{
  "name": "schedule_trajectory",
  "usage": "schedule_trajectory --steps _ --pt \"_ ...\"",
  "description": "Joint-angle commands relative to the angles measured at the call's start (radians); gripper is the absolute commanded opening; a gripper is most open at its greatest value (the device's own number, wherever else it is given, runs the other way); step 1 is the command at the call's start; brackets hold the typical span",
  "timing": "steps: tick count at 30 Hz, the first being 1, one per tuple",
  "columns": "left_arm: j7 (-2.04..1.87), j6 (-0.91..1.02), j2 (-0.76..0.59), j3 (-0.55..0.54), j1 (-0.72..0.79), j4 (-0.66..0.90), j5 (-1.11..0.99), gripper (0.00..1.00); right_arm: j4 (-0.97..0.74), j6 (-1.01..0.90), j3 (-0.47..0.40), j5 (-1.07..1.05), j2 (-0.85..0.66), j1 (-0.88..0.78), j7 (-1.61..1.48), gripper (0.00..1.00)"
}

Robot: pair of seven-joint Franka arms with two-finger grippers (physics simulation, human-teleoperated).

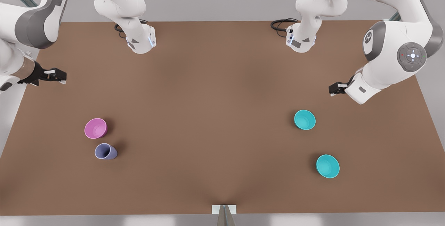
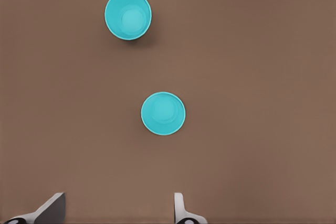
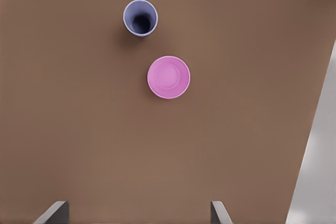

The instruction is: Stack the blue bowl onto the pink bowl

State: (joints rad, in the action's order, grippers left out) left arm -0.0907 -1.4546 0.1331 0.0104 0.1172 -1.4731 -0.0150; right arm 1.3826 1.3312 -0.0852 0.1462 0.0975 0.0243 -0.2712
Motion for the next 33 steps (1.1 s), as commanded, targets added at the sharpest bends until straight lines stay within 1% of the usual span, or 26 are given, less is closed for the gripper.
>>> schedule_trajectory --steps 1,4,6,9,10,12,13,14,15,17,20,21,23,27,33 --pt "-0.018 0.031 -0.003 0.013 -0.005 0.0 0.0 1.0 0.0 0.006 -0.001 0.0 -0.001 0.0 -0.056 1.0" --pt "-0.017 0.034 -0.003 0.013 -0.005 0.0 0.003 1.0 0.003 0.002 -0.008 0.001 0.025 0.002 -0.056 1.0" --pt "-0.017 0.034 -0.003 0.013 -0.005 0.0 0.007 1.0 -0.007 -0.018 -0.011 -0.002 0.16 0.071 -0.069 1.0" --pt "-0.017 0.034 -0.003 0.013 -0.005 0.002 0.012 1.0 0.009 0.137 -0.011 -0.004 0.301 0.115 -0.059 1.0" --pt "-0.017 0.054 -0.003 0.013 -0.005 0.002 0.01 1.0 0.03 0.212 -0.011 -0.03 0.343 0.158 -0.059 1.0" --pt "-0.001 0.063 -0.003 0.017 -0.008 0.002 0.013 1.0 0.145 0.362 -0.011 -0.074 0.346 0.195 -0.057 1.0" --pt "0.003 0.063 0.006 0.022 -0.008 0.0 0.015 1.0 0.158 0.399 -0.011 -0.091 0.386 0.207 -0.051 1.0" --pt "-0.001 0.05 0.008 0.029 -0.01 0.004 0.081 1.0 0.17 0.402 -0.011 -0.103 0.401 0.207 0.026 1.0" --pt "-0.001 0.049 0.013 0.033 -0.011 0.004 0.078 1.0 0.171 0.404 -0.013 -0.139 0.426 0.207 0.035 1.0" --pt "0.0 0.036 0.034 0.033 -0.01 0.005 0.036 1.0 0.159 0.408 -0.013 -0.137 0.458 0.212 0.041 1.0" --pt "0.002 -0.006 0.042 0.034 -0.011 0.004 0.032 1.0 0.214 0.594 -0.011 -0.128 0.487 0.217 -0.016 1.0" --pt "0.0 -0.007 0.042 0.034 -0.011 0.002 0.032 1.0 0.234 0.615 -0.01 -0.139 0.488 0.233 -0.022 1.0" --pt "0.002 0.005 0.045 0.033 -0.011 0.002 0.033 1.0 0.254 0.628 -0.008 -0.197 0.505 0.25 -0.022 1.0" --pt "0.002 0.036 0.045 0.034 -0.011 -0.003 0.033 1.0 0.257 0.592 -0.007 -0.28 0.53 0.269 -0.042 1.0" --pt "0.003 0.077 0.057 0.034 -0.011 0.0 0.033 1.0 0.251 0.605 -0.005 -0.32 0.57 0.27 -0.059 1.0"
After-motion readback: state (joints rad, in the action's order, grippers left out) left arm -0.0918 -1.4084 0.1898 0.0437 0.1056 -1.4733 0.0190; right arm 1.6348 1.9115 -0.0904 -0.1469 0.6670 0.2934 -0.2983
